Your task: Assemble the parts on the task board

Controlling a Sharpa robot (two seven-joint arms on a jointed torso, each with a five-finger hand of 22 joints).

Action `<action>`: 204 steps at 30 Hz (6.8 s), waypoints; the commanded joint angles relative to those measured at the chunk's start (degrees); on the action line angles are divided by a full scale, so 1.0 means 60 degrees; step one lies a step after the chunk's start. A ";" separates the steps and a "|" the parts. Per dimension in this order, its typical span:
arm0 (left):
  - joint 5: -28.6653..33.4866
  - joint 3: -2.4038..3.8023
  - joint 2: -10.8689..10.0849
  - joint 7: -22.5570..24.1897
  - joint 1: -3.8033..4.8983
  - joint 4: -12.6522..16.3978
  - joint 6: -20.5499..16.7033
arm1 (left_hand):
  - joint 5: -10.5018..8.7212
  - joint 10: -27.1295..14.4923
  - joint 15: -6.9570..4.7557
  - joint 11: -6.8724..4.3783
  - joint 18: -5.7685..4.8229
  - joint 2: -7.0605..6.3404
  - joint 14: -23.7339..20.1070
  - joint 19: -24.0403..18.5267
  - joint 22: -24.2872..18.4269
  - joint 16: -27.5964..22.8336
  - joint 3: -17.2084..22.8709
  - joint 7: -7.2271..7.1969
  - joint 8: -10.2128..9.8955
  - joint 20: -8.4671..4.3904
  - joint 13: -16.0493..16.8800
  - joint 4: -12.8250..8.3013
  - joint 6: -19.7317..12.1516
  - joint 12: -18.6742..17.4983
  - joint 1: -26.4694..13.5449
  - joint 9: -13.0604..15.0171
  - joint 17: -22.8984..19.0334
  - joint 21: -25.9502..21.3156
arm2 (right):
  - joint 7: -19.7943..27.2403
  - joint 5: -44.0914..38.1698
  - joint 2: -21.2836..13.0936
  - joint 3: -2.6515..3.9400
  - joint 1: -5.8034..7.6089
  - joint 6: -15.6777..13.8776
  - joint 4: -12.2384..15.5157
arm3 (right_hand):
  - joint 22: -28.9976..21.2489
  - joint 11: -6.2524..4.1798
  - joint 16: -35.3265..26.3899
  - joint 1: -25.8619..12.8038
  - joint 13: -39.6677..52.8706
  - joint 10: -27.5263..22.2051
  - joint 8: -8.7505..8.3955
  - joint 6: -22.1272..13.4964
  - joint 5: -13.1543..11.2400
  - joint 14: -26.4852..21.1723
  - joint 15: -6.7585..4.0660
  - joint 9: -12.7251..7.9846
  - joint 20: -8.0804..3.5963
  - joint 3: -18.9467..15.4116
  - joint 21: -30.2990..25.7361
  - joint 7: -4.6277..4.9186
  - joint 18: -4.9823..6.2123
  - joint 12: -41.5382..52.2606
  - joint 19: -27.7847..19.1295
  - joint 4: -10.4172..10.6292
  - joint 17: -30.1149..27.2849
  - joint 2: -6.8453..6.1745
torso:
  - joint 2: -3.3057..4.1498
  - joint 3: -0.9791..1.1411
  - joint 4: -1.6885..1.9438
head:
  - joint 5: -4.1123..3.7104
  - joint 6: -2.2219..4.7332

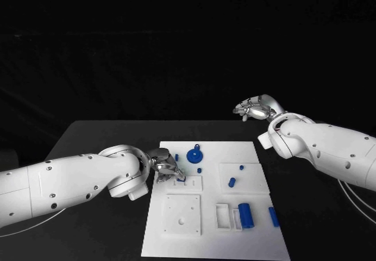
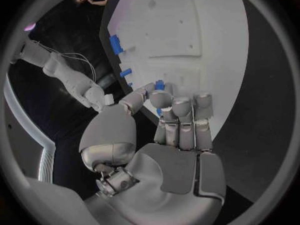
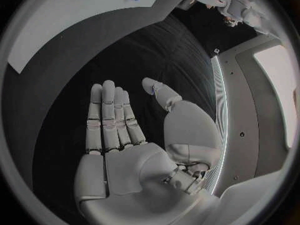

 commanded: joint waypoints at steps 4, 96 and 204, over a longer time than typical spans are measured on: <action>-0.0576 0.0003 0.0193 -0.0139 -0.0151 -0.0139 0.0180 | -0.0043 -0.0172 -0.0551 -0.0210 0.0137 0.0091 0.0284 0.0101 -0.0025 0.0098 0.0028 -0.0924 0.0078 -0.1152 0.0022 0.0055 0.1376 0.0123 -0.0125 0.1723 -0.0029 -0.0021 | 0.0214 0.0164 0.0017 0.0007 0.0008 0.0103 0.0081 | 0.0044 0.0026 -0.0102 -0.0042 -0.0294 -0.0098 -0.0032 -0.0020 0.0124 -0.0170 0.0049 -0.0040 0.0043 -0.0084 -0.0098 0.0024 -0.0056 -0.0054 -0.0164 -0.0068 -0.0042 0.0084 | 0.0009 0.0001 -0.0004 | -0.0012 -0.0038; -0.1023 0.0006 0.0529 -0.0314 -0.0332 -0.0511 0.1278 | 0.1230 -0.0361 -0.0527 -0.0295 0.0176 0.0642 0.0285 0.0267 0.0113 0.0653 0.0131 -0.1007 0.0006 -0.1136 -0.0298 -0.0175 0.1698 0.0865 -0.0761 0.1601 -0.0384 -0.0052 | 0.0094 0.0096 0.0175 0.0005 -0.0001 0.0242 0.0126 | 0.0145 0.0168 -0.0231 -0.0032 -0.1426 -0.0379 -0.0051 -0.0264 0.0962 -0.0424 0.0222 -0.0227 0.0311 -0.0155 -0.0300 0.0126 0.0074 0.0262 -0.0530 -0.0088 -0.0461 0.0114 | 0.0003 -0.0008 0.0003 | -0.0071 -0.0115; -0.0344 0.0125 0.0220 -0.0149 -0.0290 -0.0517 -0.0260 | -0.2866 -0.0713 -0.0501 -0.0040 0.0371 -0.1559 -0.0088 0.0026 -0.0011 0.0491 -0.0973 -0.0743 0.0183 -0.1088 -0.1226 0.1453 0.0262 0.1186 -0.1596 0.1095 -0.0866 -0.0229 | 0.0063 0.0096 0.0221 0.0005 -0.0081 0.0361 0.0029 | 0.0179 0.0210 -0.0209 -0.0053 -0.1774 -0.0521 -0.0047 -0.0336 0.1257 -0.0542 0.0265 -0.0300 0.0406 -0.0219 -0.0373 0.0151 0.0131 0.0432 -0.0637 -0.0103 -0.0561 0.0125 | -0.0015 -0.0014 0.0016 | -0.0109 0.0011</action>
